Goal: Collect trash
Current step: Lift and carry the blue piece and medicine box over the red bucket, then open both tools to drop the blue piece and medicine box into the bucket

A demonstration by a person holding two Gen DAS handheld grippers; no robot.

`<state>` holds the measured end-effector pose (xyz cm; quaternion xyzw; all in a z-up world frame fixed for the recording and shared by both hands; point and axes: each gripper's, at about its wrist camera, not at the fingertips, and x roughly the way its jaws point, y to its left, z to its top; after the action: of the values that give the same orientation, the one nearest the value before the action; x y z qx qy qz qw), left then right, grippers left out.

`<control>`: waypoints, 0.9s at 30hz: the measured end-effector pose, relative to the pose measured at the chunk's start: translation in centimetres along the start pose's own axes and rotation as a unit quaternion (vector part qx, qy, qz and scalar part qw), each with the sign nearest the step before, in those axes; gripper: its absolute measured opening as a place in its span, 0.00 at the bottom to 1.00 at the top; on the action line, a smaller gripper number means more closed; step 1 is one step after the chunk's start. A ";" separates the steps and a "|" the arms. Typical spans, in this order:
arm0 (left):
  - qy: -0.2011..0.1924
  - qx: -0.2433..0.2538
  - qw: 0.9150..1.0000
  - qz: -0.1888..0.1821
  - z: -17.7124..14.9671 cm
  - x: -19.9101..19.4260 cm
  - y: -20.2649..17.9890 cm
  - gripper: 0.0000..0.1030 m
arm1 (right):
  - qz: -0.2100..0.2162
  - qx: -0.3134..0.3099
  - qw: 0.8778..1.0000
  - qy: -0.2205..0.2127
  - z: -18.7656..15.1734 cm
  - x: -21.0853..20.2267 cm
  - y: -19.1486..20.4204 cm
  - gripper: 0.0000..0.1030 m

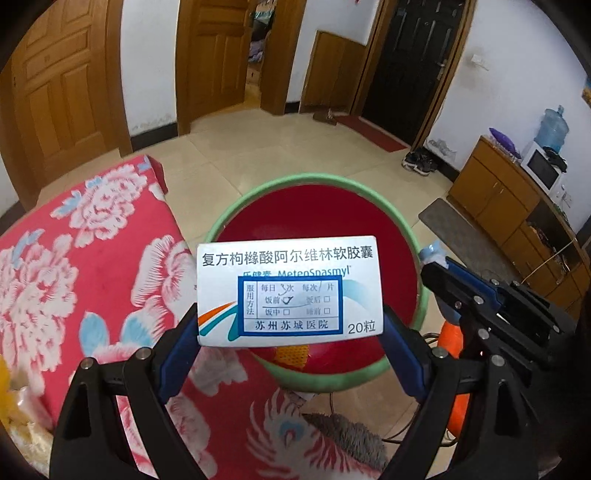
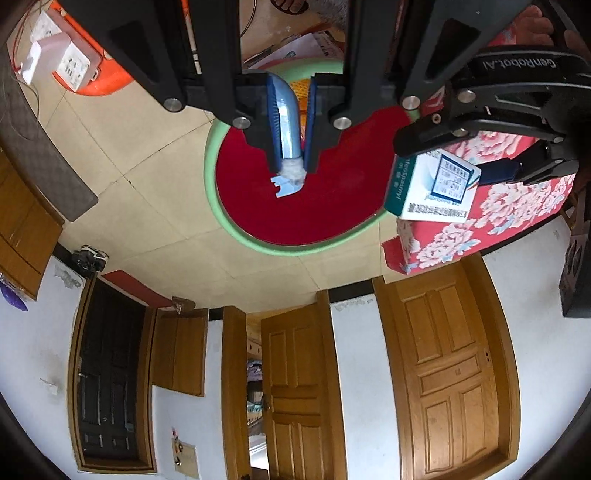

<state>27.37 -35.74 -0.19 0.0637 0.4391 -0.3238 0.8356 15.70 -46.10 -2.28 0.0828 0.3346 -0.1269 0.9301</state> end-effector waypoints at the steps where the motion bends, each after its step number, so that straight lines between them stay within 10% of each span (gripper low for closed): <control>1: 0.005 -0.002 1.000 0.001 0.1 0.4 0.0 0.87 | -0.004 -0.001 1.000 0.002 0.1 0.4 -0.1 0.14; 11: 0.013 0.006 0.999 0.033 0.5 2.3 -0.4 0.88 | -0.002 -0.003 1.000 0.028 0.6 2.9 -1.0 0.18; 18: -0.003 0.012 0.999 0.046 0.6 1.7 0.2 0.89 | -0.013 -0.003 0.999 0.036 0.9 3.6 -1.9 0.53; 27: -0.010 0.011 0.999 0.048 0.5 0.6 1.2 0.94 | -0.005 -0.021 0.999 0.037 1.1 3.6 -1.4 0.62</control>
<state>28.69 -35.23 -0.53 0.0908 0.4233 -0.2886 0.8540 18.65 -48.34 -3.88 0.0657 0.3717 -0.1215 0.9180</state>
